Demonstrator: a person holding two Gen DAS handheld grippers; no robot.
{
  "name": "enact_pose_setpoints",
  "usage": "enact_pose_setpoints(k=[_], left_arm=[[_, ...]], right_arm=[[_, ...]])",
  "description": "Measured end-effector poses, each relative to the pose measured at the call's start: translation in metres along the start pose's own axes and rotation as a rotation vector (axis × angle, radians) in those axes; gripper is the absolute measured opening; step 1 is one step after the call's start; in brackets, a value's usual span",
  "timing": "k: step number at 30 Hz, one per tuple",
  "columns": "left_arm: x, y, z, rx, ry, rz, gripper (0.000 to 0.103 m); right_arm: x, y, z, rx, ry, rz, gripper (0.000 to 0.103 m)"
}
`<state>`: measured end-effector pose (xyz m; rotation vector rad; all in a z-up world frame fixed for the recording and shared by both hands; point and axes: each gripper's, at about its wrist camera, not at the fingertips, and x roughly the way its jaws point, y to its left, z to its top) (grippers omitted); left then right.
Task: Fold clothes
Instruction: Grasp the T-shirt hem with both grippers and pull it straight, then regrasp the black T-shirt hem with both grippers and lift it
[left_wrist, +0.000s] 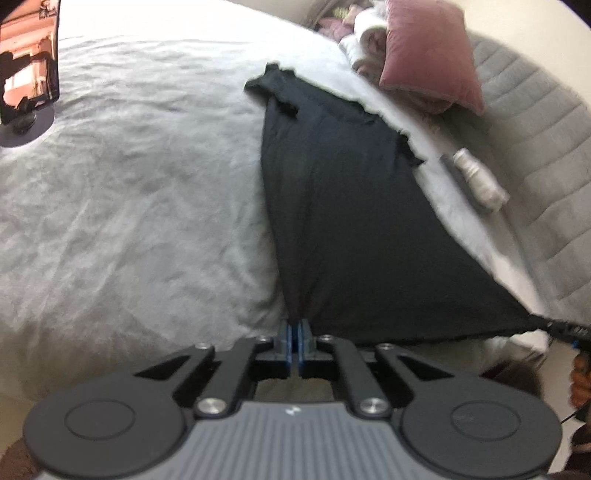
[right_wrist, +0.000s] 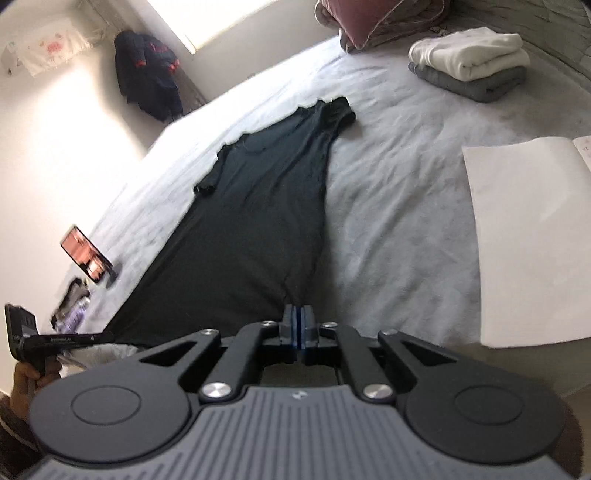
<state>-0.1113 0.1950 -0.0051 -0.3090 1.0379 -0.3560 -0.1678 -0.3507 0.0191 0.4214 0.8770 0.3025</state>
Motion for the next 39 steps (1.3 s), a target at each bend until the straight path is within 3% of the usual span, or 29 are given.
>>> enact_pose_setpoints(k=[3,9,11,13,14,17,18,31,36,39], left_arm=[[0.020,0.007,-0.004,-0.005,0.043,0.046,0.003],[0.026,0.008,0.003,0.036,0.074,0.032,0.005],[0.027,0.012,0.011,0.030,0.091,-0.002,0.011],[0.028,0.016,0.020,0.025,0.108,-0.036,0.033],[0.028,0.018,0.024,0.022,0.117,-0.053,0.037],[0.035,0.023,0.042,0.016,0.082,-0.054,0.041],[0.039,0.024,0.049,0.014,0.068,-0.052,0.043],[0.116,0.034,0.148,-0.023,-0.131,-0.140,0.040],[0.151,0.041,0.187,-0.069,-0.169,-0.222,0.039],[0.170,0.047,0.208,-0.115,-0.191,-0.270,0.033]], right_arm=[[0.022,-0.007,-0.011,0.013,0.067,-0.032,0.003],[0.056,-0.017,-0.023,0.026,0.155,-0.067,0.006],[0.057,-0.017,-0.018,0.016,0.166,-0.051,0.010],[0.056,-0.017,-0.010,0.000,0.165,-0.036,0.012],[0.056,-0.017,-0.005,-0.004,0.162,-0.031,0.015],[0.061,-0.022,0.012,0.013,0.133,-0.020,0.039],[0.063,-0.024,0.018,0.017,0.121,-0.010,0.040],[0.163,-0.063,0.108,0.177,0.025,0.198,0.040],[0.200,-0.077,0.152,0.219,-0.032,0.251,0.040],[0.224,-0.083,0.174,0.236,-0.054,0.264,0.040]])
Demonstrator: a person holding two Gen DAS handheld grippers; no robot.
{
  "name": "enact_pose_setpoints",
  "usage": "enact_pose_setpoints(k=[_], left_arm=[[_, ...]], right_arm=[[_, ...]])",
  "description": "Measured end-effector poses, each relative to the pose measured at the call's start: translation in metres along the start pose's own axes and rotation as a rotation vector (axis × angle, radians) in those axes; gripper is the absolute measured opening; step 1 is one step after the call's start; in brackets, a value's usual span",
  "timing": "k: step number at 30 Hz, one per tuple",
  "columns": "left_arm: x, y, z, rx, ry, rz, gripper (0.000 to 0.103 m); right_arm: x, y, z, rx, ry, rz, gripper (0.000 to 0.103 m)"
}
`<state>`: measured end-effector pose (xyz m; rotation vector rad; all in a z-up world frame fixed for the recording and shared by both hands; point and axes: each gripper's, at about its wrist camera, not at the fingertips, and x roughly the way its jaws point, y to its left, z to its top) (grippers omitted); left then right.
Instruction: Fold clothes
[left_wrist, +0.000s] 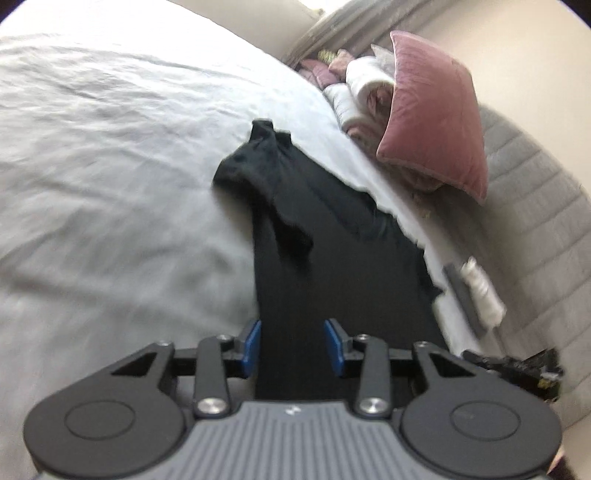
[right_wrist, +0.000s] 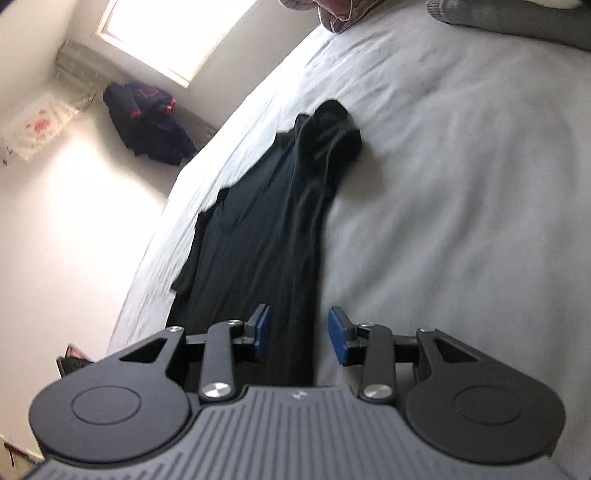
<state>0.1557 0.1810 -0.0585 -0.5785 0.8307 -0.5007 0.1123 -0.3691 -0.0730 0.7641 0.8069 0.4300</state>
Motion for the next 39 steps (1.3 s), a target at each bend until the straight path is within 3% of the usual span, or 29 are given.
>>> enact_pose_setpoints(k=[3,10,12,17,26,32,35,39], left_arm=[[0.022,0.010,0.016,-0.051,-0.027,-0.038,0.028],[0.057,0.022,0.049,-0.110,-0.088,-0.051,0.019],[0.060,0.027,0.054,-0.138,-0.124,-0.054,0.019],[0.058,0.036,0.053,-0.181,-0.224,-0.064,0.010],[0.046,0.037,0.057,-0.195,-0.310,0.018,0.010],[0.043,0.027,0.056,-0.121,-0.281,0.073,0.020],[0.032,0.021,0.057,-0.066,-0.317,0.147,0.040],[0.020,0.025,0.058,-0.058,-0.344,0.188,0.042]], right_arm=[[0.022,-0.008,0.019,0.015,-0.025,0.017,0.032],[0.058,-0.020,0.051,0.051,-0.091,0.067,0.025],[0.064,-0.019,0.055,0.040,-0.101,0.046,0.015],[0.069,-0.017,0.052,0.014,-0.149,0.017,0.004],[0.059,-0.013,0.053,-0.038,-0.240,-0.089,0.004],[0.064,-0.013,0.050,-0.058,-0.227,-0.098,0.009],[0.062,-0.014,0.049,-0.054,-0.223,-0.077,0.016],[0.050,-0.008,0.049,-0.040,-0.212,-0.074,0.020]])
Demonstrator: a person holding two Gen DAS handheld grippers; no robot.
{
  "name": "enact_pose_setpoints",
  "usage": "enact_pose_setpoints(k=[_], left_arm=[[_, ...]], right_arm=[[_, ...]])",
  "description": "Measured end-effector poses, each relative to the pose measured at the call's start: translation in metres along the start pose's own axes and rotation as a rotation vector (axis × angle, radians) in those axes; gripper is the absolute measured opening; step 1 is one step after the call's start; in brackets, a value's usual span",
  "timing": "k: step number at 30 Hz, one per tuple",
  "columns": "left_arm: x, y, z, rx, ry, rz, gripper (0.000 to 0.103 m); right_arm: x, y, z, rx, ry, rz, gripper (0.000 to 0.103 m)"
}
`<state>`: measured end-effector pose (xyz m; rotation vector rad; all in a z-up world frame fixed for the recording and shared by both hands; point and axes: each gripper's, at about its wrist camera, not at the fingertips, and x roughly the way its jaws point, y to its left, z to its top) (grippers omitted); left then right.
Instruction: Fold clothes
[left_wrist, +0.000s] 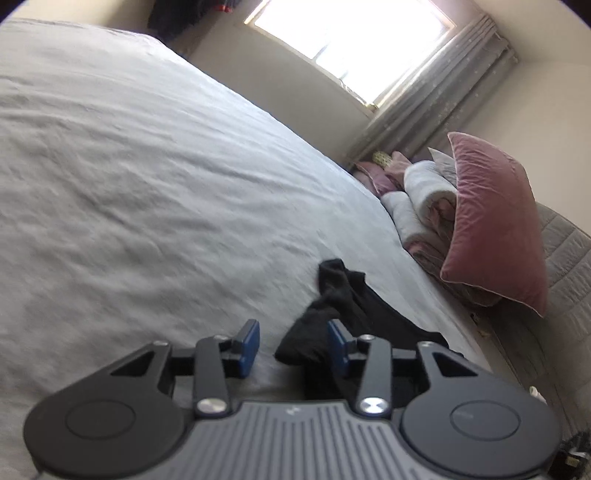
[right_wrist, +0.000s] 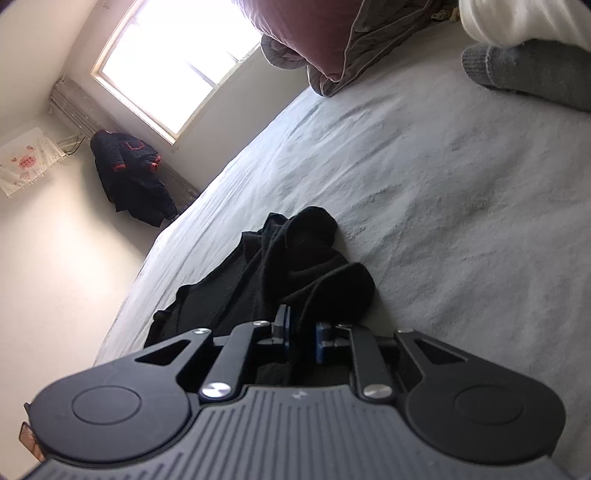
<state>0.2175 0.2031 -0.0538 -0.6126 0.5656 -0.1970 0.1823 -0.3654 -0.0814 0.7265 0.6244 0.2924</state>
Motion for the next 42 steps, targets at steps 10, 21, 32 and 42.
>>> enact_pose_setpoints(k=[10,21,32,42], left_arm=[[-0.005,0.005,0.013,-0.062,0.057,0.007,0.049],[0.010,-0.013,0.043,-0.045,0.170,0.106,0.051],[0.012,0.001,0.050,0.119,0.095,0.459,0.058],[0.002,-0.014,0.020,0.262,-0.025,0.303,0.057]], right_arm=[[0.016,0.111,0.003,-0.248,0.188,-0.026,0.036],[0.125,0.271,-0.083,-0.604,0.408,0.121,0.036],[0.207,0.321,-0.141,-0.989,0.429,0.039,0.039],[0.223,0.298,-0.096,-0.736,0.423,0.064,0.007]])
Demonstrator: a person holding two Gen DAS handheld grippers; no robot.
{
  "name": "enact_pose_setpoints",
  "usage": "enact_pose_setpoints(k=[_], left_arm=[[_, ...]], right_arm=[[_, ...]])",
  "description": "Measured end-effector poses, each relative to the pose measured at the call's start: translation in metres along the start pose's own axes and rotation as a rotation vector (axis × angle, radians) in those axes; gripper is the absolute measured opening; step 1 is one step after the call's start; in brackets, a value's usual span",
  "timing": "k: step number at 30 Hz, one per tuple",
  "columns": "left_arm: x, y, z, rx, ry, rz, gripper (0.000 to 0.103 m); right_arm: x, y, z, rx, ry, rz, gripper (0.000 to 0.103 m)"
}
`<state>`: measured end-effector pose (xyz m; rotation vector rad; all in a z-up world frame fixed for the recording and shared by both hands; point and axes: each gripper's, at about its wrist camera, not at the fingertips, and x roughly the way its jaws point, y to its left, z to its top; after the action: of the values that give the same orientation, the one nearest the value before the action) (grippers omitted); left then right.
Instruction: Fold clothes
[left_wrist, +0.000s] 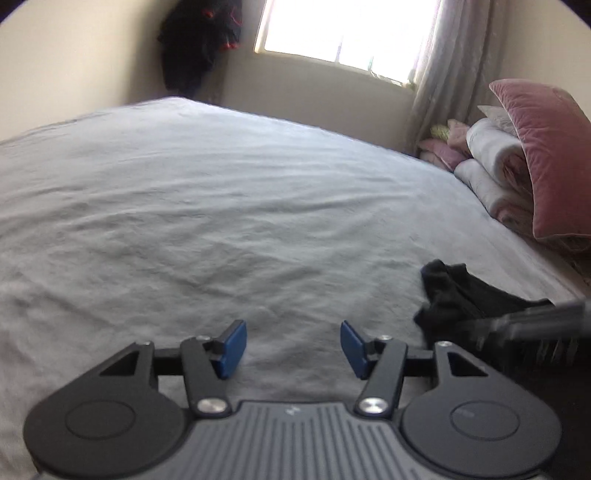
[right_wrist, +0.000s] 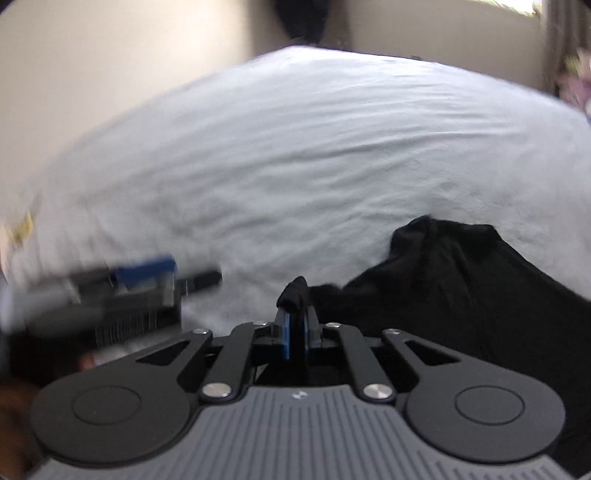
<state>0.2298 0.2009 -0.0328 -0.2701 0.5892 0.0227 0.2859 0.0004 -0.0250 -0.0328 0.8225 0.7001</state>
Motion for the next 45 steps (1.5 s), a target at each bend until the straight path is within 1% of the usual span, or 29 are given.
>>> enact_pose_setpoints(k=[3,5,6,7,8,12,17,19,21,24,26,27,28,29,32,35,38,39,40,41,42,43,45], left_arm=[[0.002,0.001,-0.001,-0.045,0.018,-0.204,0.057],[0.002,-0.003,-0.003,-0.038,0.014,-0.293,0.057],[0.004,-0.005,-0.004,-0.032,0.025,-0.336,0.058],[0.005,-0.007,-0.006,-0.024,0.039,-0.371,0.058],[0.006,-0.009,-0.007,-0.015,0.050,-0.389,0.058],[0.012,-0.014,-0.010,0.026,0.073,-0.347,0.057],[0.019,-0.019,-0.015,0.048,0.034,-0.308,0.057],[0.022,-0.023,-0.017,0.051,0.010,-0.287,0.056],[0.026,-0.027,-0.017,0.043,0.005,-0.278,0.055],[0.027,-0.027,-0.016,0.002,-0.022,-0.270,0.044],[0.030,-0.022,-0.013,-0.046,-0.031,-0.260,0.030],[0.032,-0.019,-0.012,-0.071,-0.028,-0.261,0.015],[0.034,-0.015,-0.011,-0.095,-0.024,-0.263,0.005],[0.035,-0.013,-0.011,-0.109,-0.019,-0.264,0.002],[0.032,-0.005,-0.007,-0.122,0.000,-0.214,0.002],[0.031,0.007,-0.004,-0.172,0.030,-0.203,0.002],[0.031,0.019,-0.001,-0.225,0.062,-0.194,0.003],[0.031,0.020,-0.001,-0.232,0.057,-0.187,0.005],[0.030,0.020,-0.001,-0.237,0.049,-0.179,0.009],[0.029,0.021,-0.001,-0.241,0.041,-0.171,0.016],[0.030,0.020,-0.001,-0.242,0.030,-0.170,0.026],[0.030,0.018,-0.002,-0.243,0.019,-0.170,0.031],[0.032,0.013,-0.003,-0.227,-0.003,-0.153,0.033]], right_arm=[[-0.003,-0.027,0.013,0.164,0.004,0.094,0.007],[-0.003,-0.040,0.018,0.263,-0.003,0.149,0.007],[-0.002,-0.044,0.019,0.300,-0.009,0.175,0.007],[-0.001,-0.047,0.019,0.332,-0.015,0.201,0.007],[0.001,-0.050,0.019,0.365,-0.022,0.227,0.007],[0.012,-0.057,0.015,0.436,-0.073,0.280,0.007],[0.016,-0.067,0.006,0.544,-0.180,0.389,0.007],[0.017,-0.066,0.008,0.557,-0.193,0.406,0.007],[0.014,-0.063,0.014,0.545,-0.212,0.401,0.007],[0.010,-0.058,0.028,0.512,-0.245,0.382,0.007],[0.012,-0.055,0.037,0.508,-0.260,0.388,0.007],[0.016,-0.054,0.041,0.507,-0.266,0.392,0.007],[0.023,-0.052,0.045,0.504,-0.268,0.394,0.007],[0.029,-0.050,0.049,0.500,-0.270,0.396,0.007],[0.046,-0.043,0.060,0.482,-0.271,0.399,0.007],[0.062,-0.034,0.068,0.454,-0.256,0.406,0.007],[0.083,-0.025,0.069,0.429,-0.223,0.405,0.007],[0.090,-0.022,0.068,0.421,-0.212,0.405,0.007],[0.098,-0.020,0.068,0.417,-0.195,0.398,0.007],[0.106,-0.019,0.067,0.413,-0.178,0.389,0.007],[0.113,-0.018,0.066,0.409,-0.162,0.380,0.007],[0.121,-0.018,0.064,0.405,-0.145,0.371,0.007],[0.133,-0.018,0.062,0.396,-0.111,0.353,0.007]])
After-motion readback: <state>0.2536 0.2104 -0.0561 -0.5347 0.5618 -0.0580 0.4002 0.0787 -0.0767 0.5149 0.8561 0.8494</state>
